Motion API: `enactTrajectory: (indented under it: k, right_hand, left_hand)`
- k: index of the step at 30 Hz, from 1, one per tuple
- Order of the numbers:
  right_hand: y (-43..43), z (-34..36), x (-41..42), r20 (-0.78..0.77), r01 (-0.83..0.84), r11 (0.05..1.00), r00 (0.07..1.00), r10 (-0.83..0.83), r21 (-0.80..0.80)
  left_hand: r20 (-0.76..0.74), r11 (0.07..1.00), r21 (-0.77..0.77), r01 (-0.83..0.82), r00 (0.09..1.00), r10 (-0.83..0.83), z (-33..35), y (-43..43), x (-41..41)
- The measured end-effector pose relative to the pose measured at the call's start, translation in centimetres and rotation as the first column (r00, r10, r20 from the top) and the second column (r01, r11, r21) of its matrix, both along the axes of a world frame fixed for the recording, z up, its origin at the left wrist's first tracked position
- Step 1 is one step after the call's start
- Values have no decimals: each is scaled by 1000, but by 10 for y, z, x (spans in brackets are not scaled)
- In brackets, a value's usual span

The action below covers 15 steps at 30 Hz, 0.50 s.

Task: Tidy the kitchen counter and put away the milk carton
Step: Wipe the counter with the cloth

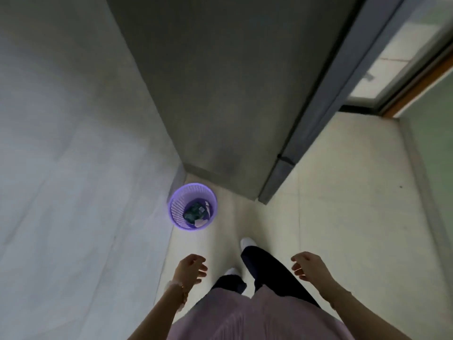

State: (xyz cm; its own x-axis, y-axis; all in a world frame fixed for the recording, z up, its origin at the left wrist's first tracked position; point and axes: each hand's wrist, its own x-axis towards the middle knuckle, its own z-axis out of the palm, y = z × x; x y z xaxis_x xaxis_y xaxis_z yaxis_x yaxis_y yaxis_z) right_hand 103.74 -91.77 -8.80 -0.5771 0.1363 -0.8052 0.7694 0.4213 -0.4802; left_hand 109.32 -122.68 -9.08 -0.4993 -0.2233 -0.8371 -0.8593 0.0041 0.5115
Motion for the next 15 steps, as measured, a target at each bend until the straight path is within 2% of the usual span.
enactTrajectory:
  k: [4, 6, 9, 15]
  right_hand:
    - [14, -14, 109, 50, 281, 960, 958, -281, 16]
    - [15, -17, 158, 47, 420, 907, 906, -421, 41]
    - [17, -14, 217, 57, 655, 754, 752, -656, 38]
    - [14, -12, 297, 137, 826, 563, 558, -818, -6]
  left_hand:
    - [83, 970, 0, 243, 967, -242, -11, 4, 23]
    - [98, 913, -11, 407, 909, -404, -15, 12, 26]
    - [94, 746, -33, 665, 745, -660, -16, 32, 22]
    - [91, 436, -81, 896, 443, -892, -13, 85, 18]
